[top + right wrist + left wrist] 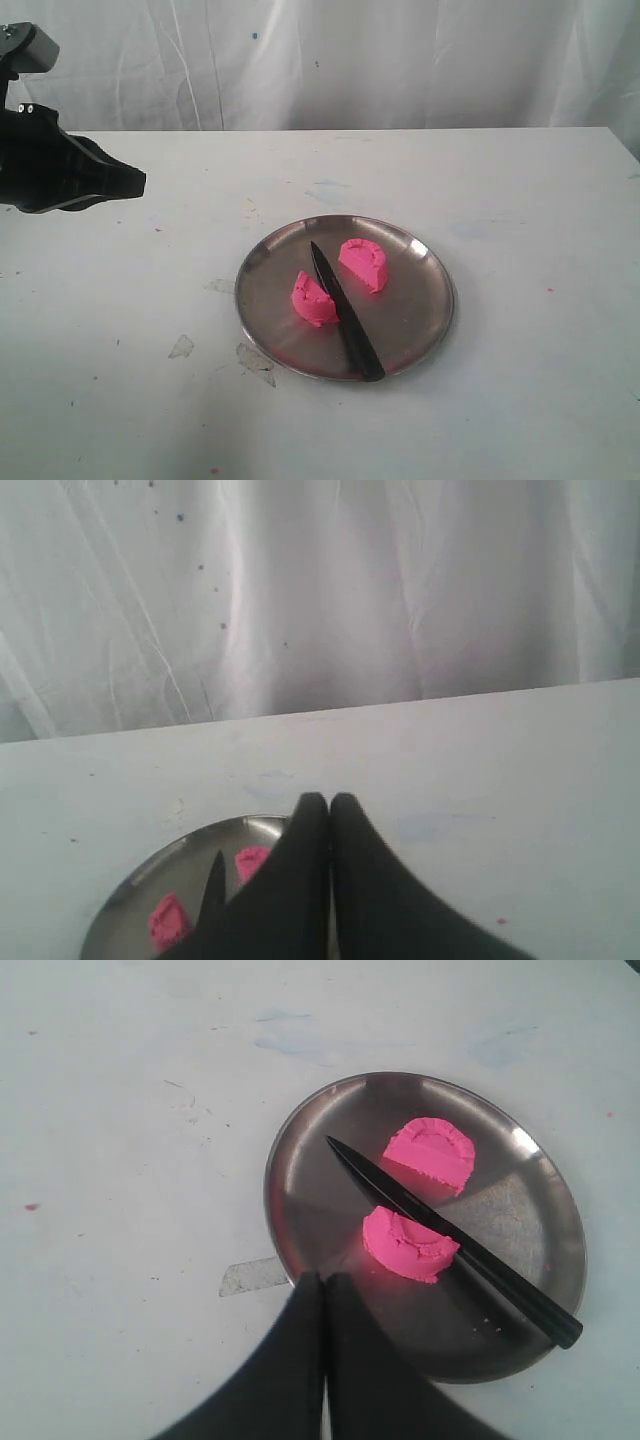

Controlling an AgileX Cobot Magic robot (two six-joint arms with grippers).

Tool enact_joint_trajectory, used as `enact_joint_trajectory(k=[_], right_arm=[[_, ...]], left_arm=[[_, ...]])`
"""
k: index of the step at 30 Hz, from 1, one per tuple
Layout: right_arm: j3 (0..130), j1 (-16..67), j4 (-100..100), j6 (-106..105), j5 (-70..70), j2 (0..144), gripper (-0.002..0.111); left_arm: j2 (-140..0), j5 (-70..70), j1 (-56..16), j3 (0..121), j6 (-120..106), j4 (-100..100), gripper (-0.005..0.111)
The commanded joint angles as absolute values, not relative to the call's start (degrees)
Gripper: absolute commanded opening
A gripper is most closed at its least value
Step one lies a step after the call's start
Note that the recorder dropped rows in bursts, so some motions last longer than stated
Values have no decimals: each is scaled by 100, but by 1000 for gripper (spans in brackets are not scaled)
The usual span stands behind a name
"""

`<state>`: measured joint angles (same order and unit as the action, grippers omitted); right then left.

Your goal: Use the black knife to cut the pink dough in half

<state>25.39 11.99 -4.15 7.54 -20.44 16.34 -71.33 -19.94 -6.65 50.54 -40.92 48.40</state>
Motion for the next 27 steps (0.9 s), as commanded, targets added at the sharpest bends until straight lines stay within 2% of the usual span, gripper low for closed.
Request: enact_joint_trajectory(k=[1, 13, 27], right_arm=[[1646, 1193, -218, 575, -1355, 1093, 0], [51, 849, 0, 519, -1302, 0, 0], [0, 849, -44, 531, -1647, 0, 0]], left_arm=[[-7069, -2056, -645, 5025, -4080, 4931, 0], [-7069, -2056, -645, 5025, -4092, 4930, 0], [-7069, -2056, -645, 5025, -4092, 4930, 0]])
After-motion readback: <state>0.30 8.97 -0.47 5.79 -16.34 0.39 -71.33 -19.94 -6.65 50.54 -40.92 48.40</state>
